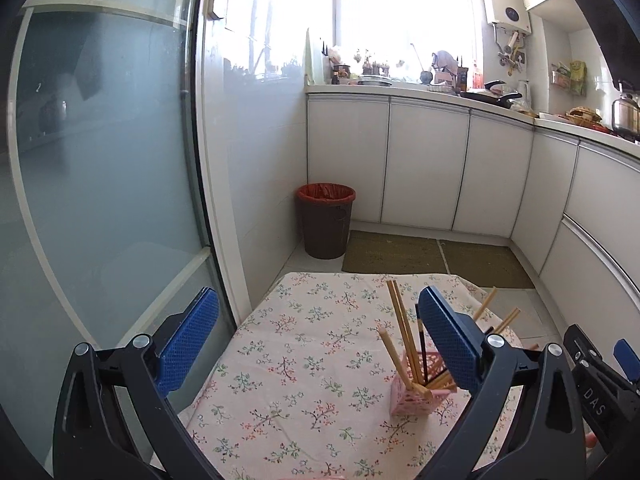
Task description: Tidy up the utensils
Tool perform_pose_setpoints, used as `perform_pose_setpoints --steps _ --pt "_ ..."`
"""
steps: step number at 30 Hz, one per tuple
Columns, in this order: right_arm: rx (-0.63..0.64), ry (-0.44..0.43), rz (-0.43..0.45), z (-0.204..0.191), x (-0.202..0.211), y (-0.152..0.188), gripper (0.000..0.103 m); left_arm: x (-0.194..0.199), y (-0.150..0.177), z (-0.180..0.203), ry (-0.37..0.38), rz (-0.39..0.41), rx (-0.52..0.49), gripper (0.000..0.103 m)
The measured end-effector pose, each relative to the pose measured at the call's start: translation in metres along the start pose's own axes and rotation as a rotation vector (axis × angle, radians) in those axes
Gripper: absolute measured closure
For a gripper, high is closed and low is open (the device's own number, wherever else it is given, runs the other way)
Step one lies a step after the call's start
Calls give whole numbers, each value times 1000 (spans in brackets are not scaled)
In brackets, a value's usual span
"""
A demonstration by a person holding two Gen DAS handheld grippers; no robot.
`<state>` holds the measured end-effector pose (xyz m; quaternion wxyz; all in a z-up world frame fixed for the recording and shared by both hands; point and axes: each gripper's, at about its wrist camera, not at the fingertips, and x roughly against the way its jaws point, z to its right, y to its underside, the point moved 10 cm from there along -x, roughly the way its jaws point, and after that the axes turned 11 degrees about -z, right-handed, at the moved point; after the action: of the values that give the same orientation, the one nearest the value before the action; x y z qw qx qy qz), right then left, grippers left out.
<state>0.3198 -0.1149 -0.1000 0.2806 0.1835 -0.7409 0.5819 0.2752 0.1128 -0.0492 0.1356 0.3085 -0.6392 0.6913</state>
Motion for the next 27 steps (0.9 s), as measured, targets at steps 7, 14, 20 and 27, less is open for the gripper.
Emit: perform_pose_setpoints --steps 7,14,20,27 --pt "50 14 -47 23 39 42 7 29 44 13 -6 -35 -43 7" --pt "14 21 -49 54 88 76 7 80 83 23 37 -23 -65 7" --pt "-5 23 -55 76 122 93 7 112 102 28 73 -42 -80 7" --pt "-21 19 -56 85 142 101 7 128 116 36 106 -60 -94 7"
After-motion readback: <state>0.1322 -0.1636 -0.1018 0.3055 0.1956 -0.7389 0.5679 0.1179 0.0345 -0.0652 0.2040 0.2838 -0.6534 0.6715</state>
